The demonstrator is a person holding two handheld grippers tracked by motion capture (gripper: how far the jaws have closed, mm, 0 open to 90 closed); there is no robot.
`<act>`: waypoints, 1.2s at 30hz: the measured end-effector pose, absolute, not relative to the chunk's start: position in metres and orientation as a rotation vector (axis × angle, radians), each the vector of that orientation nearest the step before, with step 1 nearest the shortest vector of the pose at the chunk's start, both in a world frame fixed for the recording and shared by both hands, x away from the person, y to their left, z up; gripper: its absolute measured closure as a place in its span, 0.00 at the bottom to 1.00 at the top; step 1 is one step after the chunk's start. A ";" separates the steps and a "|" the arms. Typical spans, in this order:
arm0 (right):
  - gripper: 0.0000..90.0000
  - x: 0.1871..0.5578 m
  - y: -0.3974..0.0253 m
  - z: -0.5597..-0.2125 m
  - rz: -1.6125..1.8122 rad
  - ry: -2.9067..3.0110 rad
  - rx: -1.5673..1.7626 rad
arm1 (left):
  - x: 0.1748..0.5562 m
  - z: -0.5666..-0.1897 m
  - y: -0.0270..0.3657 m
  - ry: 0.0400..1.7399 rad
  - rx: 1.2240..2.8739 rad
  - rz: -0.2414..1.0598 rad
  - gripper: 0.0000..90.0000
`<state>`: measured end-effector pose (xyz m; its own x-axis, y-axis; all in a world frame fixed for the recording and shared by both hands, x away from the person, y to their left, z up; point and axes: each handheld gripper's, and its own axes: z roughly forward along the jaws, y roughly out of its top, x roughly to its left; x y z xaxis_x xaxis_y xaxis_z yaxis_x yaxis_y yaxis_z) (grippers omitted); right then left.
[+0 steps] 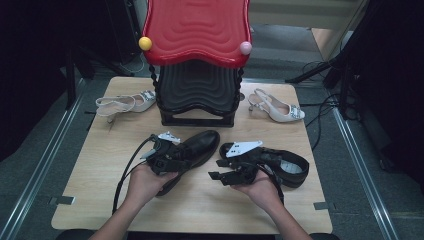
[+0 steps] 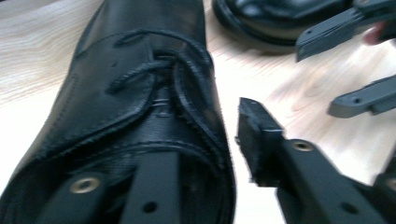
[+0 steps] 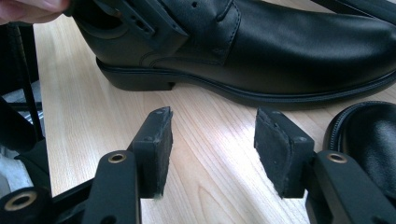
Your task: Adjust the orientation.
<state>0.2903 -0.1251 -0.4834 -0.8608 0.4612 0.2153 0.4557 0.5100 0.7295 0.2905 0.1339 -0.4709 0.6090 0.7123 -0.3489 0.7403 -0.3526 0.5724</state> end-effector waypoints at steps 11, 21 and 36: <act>0.53 0.291 -0.127 -0.483 1.314 2.720 0.846 | 0.279 -0.446 0.160 1.054 2.170 -0.028 0.52; 0.53 0.290 -0.126 -0.483 1.305 2.725 0.846 | 0.278 -0.424 0.205 1.050 2.105 0.030 0.59; 0.76 0.290 -0.115 -0.488 1.302 2.695 0.875 | 0.308 -0.467 0.247 1.118 2.084 0.026 1.00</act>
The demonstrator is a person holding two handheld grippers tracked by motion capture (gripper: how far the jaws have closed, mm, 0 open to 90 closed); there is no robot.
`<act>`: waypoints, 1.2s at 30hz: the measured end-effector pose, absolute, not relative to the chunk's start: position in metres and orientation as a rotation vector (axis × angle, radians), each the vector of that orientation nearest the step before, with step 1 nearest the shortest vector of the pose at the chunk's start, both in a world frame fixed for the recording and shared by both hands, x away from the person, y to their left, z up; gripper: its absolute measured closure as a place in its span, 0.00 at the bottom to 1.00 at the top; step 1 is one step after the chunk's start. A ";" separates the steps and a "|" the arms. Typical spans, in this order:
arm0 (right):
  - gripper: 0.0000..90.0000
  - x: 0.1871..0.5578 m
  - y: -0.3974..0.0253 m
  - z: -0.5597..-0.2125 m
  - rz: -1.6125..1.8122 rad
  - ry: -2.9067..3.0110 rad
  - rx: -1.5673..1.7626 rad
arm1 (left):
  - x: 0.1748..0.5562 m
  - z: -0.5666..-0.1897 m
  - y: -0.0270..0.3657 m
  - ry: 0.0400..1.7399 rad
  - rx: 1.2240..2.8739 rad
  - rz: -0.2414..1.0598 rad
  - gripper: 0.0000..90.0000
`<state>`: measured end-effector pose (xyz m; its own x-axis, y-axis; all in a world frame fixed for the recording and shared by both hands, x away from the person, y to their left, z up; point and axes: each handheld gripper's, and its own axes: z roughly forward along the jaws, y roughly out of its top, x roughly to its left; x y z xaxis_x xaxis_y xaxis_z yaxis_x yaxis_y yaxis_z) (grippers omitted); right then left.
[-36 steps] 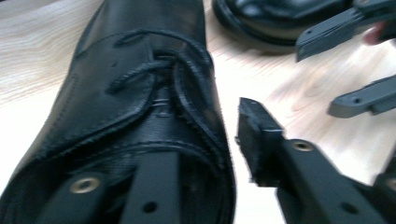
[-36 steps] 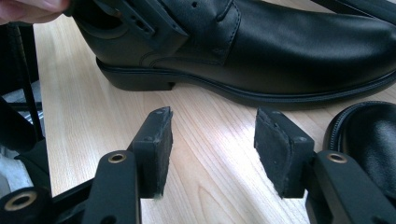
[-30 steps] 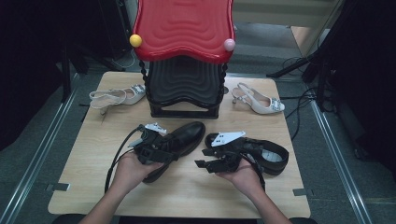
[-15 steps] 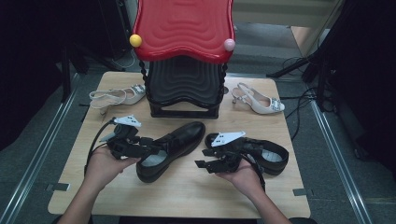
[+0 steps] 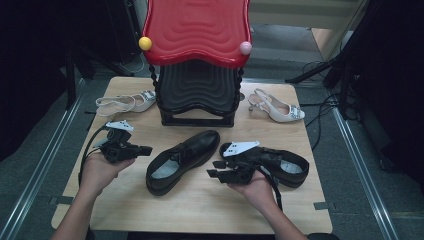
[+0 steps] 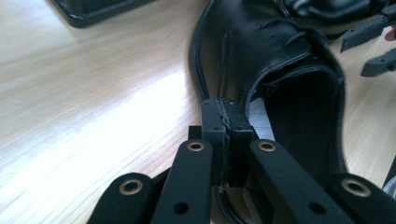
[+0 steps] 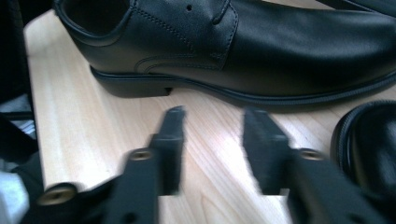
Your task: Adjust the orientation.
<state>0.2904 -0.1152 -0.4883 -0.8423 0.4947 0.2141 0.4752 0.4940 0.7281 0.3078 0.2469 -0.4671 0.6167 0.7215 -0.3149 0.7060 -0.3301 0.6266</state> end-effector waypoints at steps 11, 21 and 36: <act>1.00 0.301 -0.081 -0.503 1.322 2.713 0.982 | 0.319 -0.500 0.227 1.128 2.116 -0.065 1.00; 1.00 0.304 -0.064 -0.502 1.252 2.761 0.956 | 0.315 -0.503 0.225 1.123 2.087 -0.106 1.00; 1.00 0.306 -0.077 -0.501 1.236 2.784 0.985 | 0.303 -0.504 0.209 1.082 2.099 -0.174 1.00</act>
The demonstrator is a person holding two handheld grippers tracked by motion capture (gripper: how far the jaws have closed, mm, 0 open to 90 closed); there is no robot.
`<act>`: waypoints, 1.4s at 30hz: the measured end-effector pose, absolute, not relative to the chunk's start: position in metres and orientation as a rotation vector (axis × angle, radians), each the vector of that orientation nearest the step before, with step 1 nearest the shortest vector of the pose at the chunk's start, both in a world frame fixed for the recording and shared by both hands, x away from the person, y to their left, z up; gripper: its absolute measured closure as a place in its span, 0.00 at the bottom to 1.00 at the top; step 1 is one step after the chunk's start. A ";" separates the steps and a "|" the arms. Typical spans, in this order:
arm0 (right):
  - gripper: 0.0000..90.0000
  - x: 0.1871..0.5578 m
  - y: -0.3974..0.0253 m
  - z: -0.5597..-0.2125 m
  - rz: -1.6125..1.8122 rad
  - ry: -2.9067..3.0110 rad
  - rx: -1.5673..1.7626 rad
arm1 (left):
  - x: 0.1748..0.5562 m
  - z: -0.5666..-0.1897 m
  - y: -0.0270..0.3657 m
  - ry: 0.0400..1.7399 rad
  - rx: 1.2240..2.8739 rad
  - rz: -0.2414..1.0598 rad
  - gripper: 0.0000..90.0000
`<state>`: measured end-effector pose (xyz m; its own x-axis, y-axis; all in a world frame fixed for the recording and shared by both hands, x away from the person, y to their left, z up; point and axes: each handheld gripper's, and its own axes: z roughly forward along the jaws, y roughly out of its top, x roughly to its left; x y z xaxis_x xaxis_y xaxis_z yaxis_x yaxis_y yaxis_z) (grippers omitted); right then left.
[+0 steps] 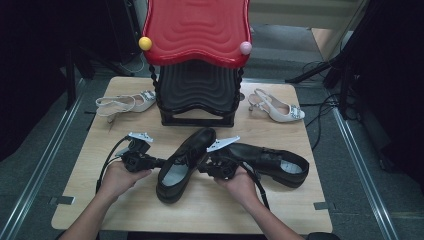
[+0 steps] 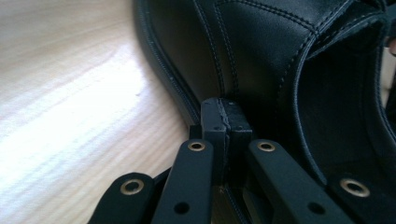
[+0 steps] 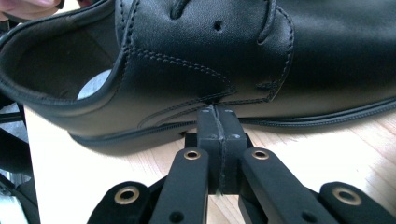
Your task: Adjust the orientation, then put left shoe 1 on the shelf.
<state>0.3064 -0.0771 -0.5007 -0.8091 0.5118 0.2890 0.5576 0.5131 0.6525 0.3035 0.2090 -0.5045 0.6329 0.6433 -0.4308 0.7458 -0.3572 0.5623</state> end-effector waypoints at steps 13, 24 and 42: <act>1.00 0.315 -0.096 -0.496 -1.150 -2.701 -1.045 | 0.293 -0.507 0.179 0.999 2.129 -0.239 1.00; 1.00 0.323 -0.109 -0.494 -1.140 -2.676 -1.158 | 0.285 -0.511 0.148 0.937 2.131 -0.293 1.00; 0.92 0.327 -0.136 -0.479 -1.245 -2.649 -1.173 | 0.281 -0.493 0.150 0.886 2.085 -0.312 0.73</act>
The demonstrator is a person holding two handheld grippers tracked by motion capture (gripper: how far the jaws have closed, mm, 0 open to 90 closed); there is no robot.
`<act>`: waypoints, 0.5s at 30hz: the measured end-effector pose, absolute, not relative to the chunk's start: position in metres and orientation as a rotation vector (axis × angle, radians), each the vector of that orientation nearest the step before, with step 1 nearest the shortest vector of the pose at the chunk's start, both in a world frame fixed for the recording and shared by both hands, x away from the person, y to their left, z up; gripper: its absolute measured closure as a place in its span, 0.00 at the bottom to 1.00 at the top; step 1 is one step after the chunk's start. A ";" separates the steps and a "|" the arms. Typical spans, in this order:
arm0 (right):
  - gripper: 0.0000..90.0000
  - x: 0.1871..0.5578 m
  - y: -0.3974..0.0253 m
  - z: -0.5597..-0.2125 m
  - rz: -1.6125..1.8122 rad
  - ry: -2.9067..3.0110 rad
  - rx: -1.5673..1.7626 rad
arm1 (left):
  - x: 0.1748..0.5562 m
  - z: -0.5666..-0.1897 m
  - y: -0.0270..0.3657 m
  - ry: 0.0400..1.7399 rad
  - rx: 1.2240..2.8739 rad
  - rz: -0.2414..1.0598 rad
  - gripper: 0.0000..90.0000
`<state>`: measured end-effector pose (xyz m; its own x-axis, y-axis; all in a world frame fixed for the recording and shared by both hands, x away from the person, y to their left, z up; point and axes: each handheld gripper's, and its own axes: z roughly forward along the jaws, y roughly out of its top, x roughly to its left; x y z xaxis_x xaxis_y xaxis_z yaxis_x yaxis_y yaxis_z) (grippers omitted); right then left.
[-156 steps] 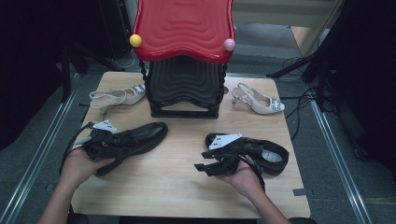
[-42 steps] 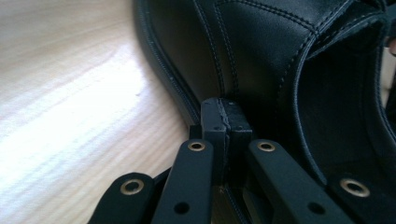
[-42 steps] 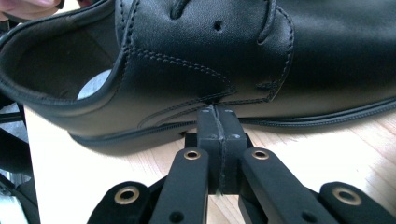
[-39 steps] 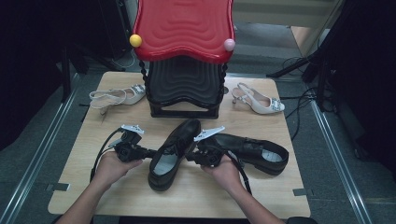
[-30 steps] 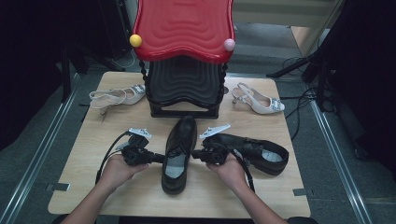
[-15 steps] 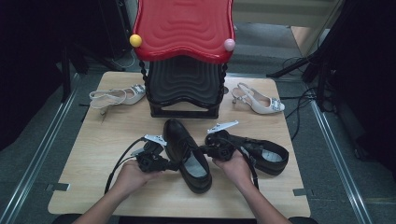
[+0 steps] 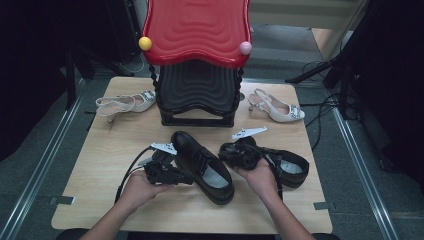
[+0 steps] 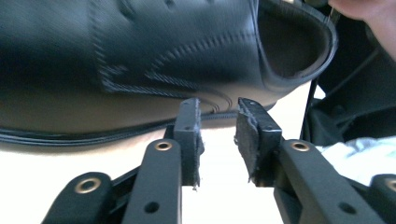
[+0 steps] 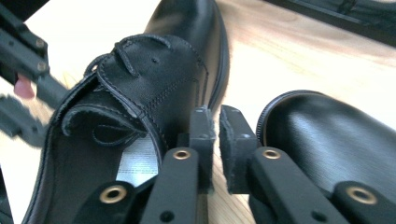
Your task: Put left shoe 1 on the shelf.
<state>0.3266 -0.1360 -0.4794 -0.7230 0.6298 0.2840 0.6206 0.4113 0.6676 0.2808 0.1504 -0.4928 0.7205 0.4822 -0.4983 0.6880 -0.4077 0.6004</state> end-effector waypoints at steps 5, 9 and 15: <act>0.83 0.317 -0.146 -0.466 1.281 2.616 1.153 | 0.280 -0.476 0.163 0.888 2.079 -0.223 0.63; 0.75 0.310 -0.152 -0.453 1.329 2.604 1.149 | 0.283 -0.462 0.172 0.885 2.056 -0.177 0.59; 0.71 0.298 -0.153 -0.442 1.342 2.631 1.117 | 0.296 -0.441 0.177 0.878 2.066 -0.142 0.56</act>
